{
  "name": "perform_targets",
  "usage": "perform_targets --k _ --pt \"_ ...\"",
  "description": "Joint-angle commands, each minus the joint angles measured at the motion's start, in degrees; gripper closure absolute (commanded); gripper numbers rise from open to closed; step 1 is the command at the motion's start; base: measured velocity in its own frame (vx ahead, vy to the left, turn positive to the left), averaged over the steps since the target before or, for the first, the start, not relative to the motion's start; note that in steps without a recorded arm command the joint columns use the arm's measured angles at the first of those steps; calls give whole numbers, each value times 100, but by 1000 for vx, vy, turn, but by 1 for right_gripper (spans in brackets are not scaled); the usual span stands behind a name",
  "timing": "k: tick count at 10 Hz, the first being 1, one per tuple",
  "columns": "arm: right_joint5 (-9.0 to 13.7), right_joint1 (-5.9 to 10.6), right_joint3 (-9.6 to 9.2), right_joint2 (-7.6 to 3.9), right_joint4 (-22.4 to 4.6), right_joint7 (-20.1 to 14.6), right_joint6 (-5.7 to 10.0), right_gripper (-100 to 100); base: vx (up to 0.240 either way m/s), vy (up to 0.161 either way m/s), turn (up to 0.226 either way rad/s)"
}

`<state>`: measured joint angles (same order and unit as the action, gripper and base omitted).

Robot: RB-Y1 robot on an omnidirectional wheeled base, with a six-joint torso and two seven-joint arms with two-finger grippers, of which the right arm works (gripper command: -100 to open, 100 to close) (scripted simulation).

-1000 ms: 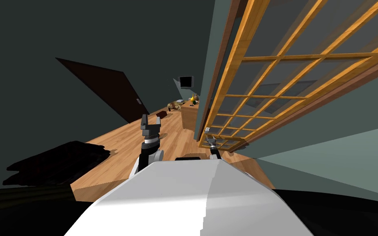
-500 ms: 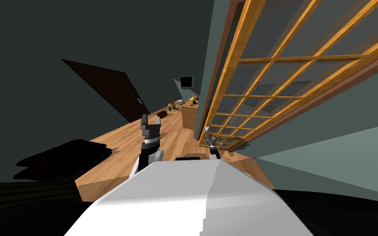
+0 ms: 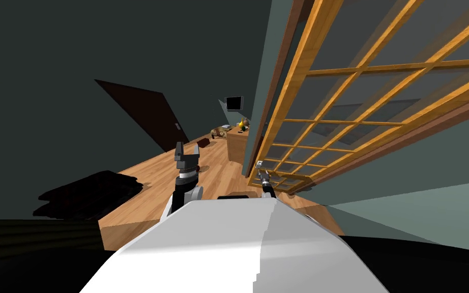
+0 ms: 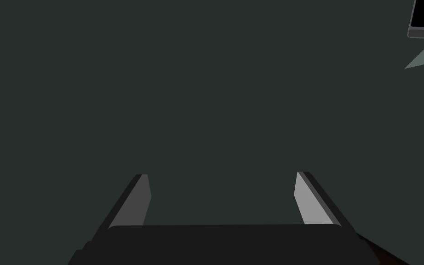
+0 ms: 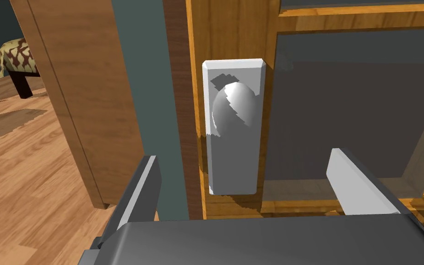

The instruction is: Pull the door open

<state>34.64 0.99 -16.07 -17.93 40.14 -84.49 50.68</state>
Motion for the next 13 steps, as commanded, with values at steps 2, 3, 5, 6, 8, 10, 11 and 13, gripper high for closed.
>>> perform_targets --k 2,3,5,6,8,10,11,13 --pt "54 -101 60 -146 -114 -187 154 -100 205 12 99" --pt "54 -101 60 -146 -114 -187 154 -100 152 10 39" --pt "100 -159 113 -259 -186 -310 237 -100 142 -5 101" --pt "100 -159 113 -259 -186 -310 237 -100 123 -21 44" --pt "102 -178 118 -259 -110 -273 186 100 18 -4 -2" --pt "102 -178 118 -259 -110 -273 186 100 -15 -1 1" --pt "102 -178 118 -259 -110 -273 186 100 -6 0 2" --pt "102 -178 118 -259 -110 -273 186 100 0 0 0"
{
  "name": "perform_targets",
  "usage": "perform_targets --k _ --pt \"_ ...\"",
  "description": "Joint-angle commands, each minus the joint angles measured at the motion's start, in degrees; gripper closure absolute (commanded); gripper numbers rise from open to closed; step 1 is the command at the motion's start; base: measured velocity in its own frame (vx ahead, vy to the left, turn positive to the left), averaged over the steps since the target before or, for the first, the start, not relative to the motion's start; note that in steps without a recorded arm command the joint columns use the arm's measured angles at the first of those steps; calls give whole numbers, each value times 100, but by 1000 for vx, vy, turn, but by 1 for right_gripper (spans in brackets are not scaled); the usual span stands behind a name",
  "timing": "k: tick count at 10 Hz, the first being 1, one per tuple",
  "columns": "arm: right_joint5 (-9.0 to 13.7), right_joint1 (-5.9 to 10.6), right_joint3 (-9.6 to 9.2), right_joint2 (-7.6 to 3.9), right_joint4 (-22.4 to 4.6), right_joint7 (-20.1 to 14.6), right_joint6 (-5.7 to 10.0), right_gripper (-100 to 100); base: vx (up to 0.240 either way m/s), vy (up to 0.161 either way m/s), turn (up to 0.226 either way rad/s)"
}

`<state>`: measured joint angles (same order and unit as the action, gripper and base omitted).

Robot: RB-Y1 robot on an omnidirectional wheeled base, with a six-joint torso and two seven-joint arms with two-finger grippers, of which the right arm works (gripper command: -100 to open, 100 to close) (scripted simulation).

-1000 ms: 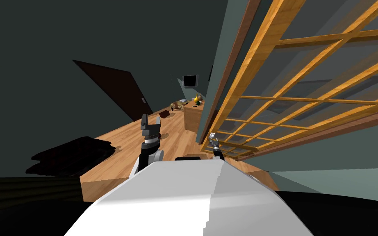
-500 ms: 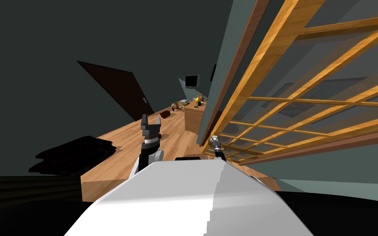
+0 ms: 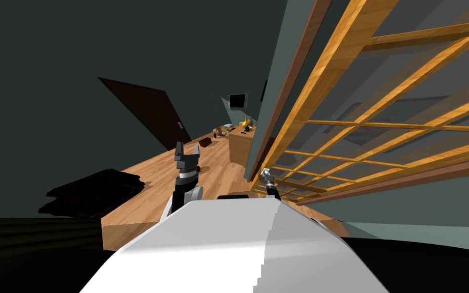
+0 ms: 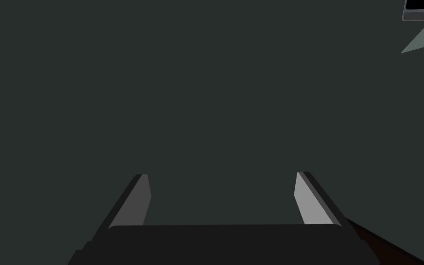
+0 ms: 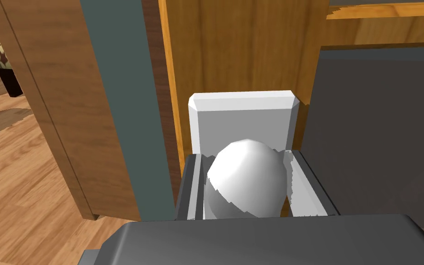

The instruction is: Pull the door open

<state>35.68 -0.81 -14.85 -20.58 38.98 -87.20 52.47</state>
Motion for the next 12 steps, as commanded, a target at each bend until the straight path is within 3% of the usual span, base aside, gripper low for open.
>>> perform_targets --k 1,9,10,12 --pt "-45 -55 -118 -87 22 -138 67 100 -103 -38 95" --pt "-255 -312 -672 -494 127 -785 380 100 -211 -31 96" --pt "-242 -253 -631 -458 73 -737 364 100 -107 -4 15" --pt "-233 -452 -668 -533 152 -803 472 100 -131 -54 218"
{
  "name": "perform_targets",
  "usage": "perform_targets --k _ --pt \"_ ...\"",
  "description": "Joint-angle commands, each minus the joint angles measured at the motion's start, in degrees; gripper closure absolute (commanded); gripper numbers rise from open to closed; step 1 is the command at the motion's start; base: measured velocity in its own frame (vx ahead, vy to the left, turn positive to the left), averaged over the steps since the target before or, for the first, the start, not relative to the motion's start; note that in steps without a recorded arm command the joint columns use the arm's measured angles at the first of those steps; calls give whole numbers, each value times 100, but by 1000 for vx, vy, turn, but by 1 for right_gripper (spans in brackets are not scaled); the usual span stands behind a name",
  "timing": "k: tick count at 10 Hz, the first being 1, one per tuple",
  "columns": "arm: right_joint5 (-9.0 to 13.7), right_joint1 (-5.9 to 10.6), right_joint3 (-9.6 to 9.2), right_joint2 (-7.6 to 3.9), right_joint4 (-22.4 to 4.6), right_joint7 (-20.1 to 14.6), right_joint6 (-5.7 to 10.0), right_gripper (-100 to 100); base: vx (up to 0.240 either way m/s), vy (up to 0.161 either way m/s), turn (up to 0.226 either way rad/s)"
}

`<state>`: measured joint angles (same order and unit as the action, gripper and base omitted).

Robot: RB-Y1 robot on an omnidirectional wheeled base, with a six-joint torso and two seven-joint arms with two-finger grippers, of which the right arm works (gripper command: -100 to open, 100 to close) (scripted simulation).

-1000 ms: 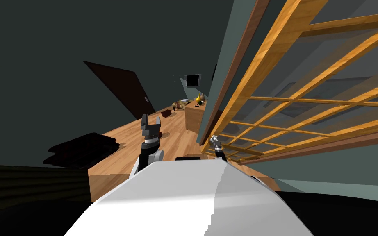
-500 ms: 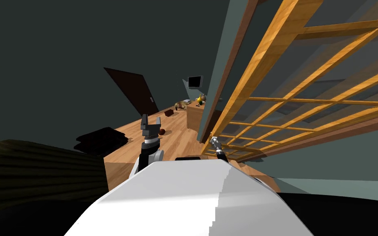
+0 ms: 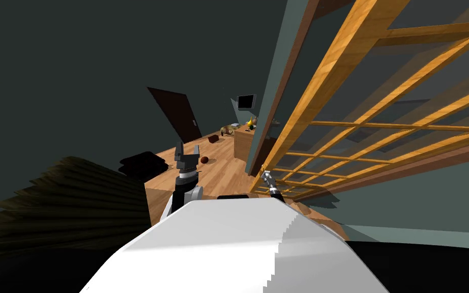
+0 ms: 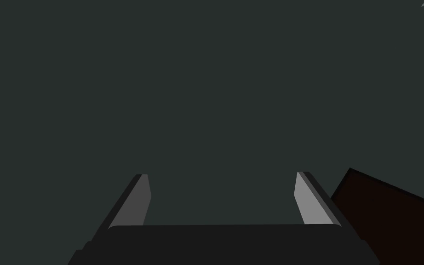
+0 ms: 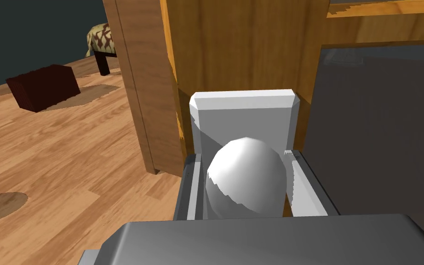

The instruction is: Pull the door open

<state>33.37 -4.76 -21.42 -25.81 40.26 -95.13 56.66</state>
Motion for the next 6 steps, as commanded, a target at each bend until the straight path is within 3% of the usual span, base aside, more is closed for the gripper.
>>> perform_targets --k 1,3,6 --pt "7 -144 -20 -47 65 -33 105 100 -203 -79 230" --pt "20 -288 -34 -109 132 -72 190 100 -202 -83 214" --pt "54 -650 -69 -262 300 -167 405 100 -237 -32 273"
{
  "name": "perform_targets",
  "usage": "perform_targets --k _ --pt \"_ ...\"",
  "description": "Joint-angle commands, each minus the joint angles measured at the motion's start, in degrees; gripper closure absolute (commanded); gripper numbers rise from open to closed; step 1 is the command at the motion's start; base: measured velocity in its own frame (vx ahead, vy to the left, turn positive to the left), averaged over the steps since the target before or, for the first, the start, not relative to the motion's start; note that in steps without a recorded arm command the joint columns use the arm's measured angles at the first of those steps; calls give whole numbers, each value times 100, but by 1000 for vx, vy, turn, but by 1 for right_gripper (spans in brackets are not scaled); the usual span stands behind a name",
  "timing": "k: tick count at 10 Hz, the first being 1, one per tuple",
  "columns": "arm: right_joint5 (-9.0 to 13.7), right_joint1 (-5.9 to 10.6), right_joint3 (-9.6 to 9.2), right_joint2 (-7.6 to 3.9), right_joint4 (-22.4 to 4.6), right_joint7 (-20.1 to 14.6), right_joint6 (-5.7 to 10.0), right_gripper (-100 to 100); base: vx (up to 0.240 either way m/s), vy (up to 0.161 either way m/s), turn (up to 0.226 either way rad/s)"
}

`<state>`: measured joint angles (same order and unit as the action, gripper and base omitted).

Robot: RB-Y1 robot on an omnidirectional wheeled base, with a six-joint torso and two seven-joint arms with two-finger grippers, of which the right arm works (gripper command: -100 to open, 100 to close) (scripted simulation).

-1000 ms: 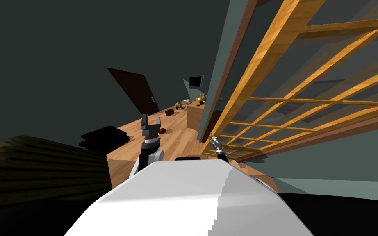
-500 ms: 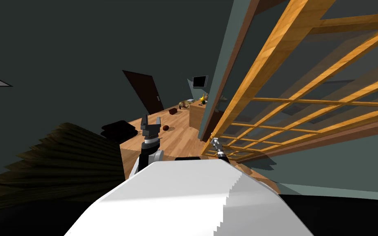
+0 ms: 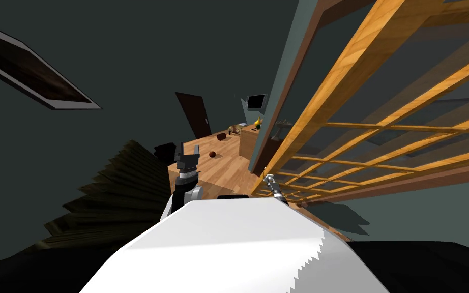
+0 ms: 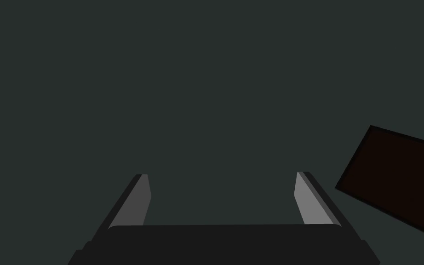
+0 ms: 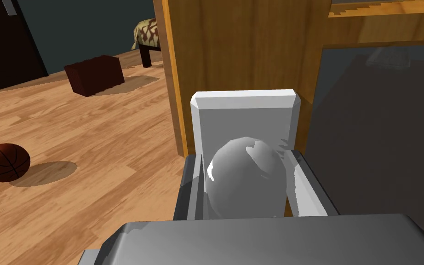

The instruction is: Pull the door open

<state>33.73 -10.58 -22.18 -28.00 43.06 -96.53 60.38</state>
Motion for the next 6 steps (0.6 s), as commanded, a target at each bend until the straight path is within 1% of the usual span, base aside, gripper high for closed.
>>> perform_targets --k 1,2,3,4,6 --pt "25 -153 -1 -79 59 -50 84 100 -240 12 223" --pt "10 -81 -5 -51 -2 -48 74 100 -115 8 28" --pt "-91 -296 -145 -108 31 -95 318 100 -67 -15 -8" --pt "-91 -296 -145 -108 31 -95 318 100 -74 -27 0" --pt "-183 -479 -265 -164 68 -131 540 100 -52 -31 -3"
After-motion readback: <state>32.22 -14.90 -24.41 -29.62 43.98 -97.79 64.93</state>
